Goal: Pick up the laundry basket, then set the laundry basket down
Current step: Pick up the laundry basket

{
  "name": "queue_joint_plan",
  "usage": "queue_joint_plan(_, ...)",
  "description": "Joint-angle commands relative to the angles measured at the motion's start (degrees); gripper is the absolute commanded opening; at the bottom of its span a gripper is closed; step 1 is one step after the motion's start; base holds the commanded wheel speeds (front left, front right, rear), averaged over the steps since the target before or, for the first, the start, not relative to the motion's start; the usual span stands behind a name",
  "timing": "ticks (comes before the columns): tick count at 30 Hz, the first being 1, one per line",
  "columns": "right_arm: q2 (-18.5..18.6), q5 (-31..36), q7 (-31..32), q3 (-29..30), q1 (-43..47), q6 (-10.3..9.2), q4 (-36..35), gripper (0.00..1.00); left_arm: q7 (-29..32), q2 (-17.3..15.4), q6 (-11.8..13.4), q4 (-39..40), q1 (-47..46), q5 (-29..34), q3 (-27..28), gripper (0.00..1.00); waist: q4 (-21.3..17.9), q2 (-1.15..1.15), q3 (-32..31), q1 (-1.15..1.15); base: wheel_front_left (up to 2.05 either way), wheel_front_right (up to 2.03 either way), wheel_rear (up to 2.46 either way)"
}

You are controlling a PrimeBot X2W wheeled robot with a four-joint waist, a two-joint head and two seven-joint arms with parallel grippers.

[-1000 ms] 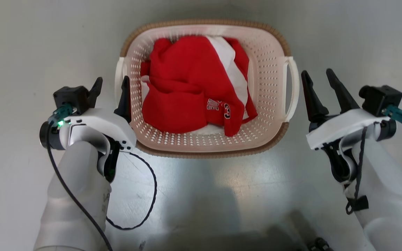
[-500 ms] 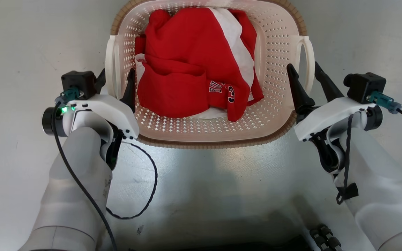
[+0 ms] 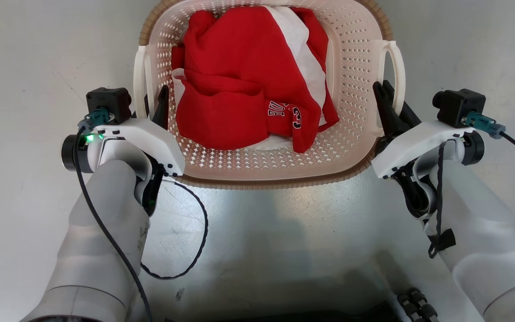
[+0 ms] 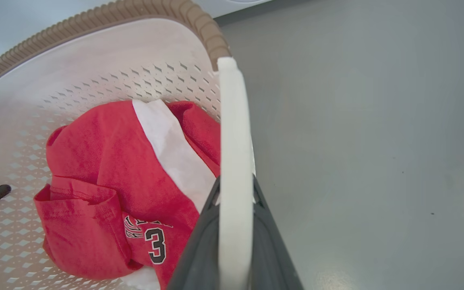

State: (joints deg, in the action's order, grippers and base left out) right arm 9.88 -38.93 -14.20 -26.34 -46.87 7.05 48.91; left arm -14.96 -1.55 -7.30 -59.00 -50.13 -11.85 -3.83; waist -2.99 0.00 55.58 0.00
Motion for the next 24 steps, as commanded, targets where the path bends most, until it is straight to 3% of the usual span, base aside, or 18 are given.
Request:
queue_joint_plan(1, -0.52, -0.46, -0.8, -1.29, 2.05, 0.44, -0.62, 0.0, -0.04, -1.33, -0.18, 0.25, 1.07, -0.67, 0.31, 0.0, -0.02, 0.0, -0.27, 0.0, 0.0, 0.0, 0.0)
queue_joint_plan(13, -0.66, -4.76, -0.8, -6.1, 3.71, 0.44, 1.97, 0.0, -0.04, -1.33, -0.18, -5.7, 3.04, -9.38, -5.85, 0.0, -0.13, 0.0, -9.03, 0.0, 0.0, 0.0, 0.0)
queue_joint_plan(24, -0.67, -12.79, 0.53, -17.91, 4.84, 0.44, 8.78, 0.0, 2.58, -1.33, -0.18, -8.69, 6.94, -20.96, -15.86, 0.0, -0.46, 0.0, -23.45, 0.0, 0.0, 0.0, 0.0)
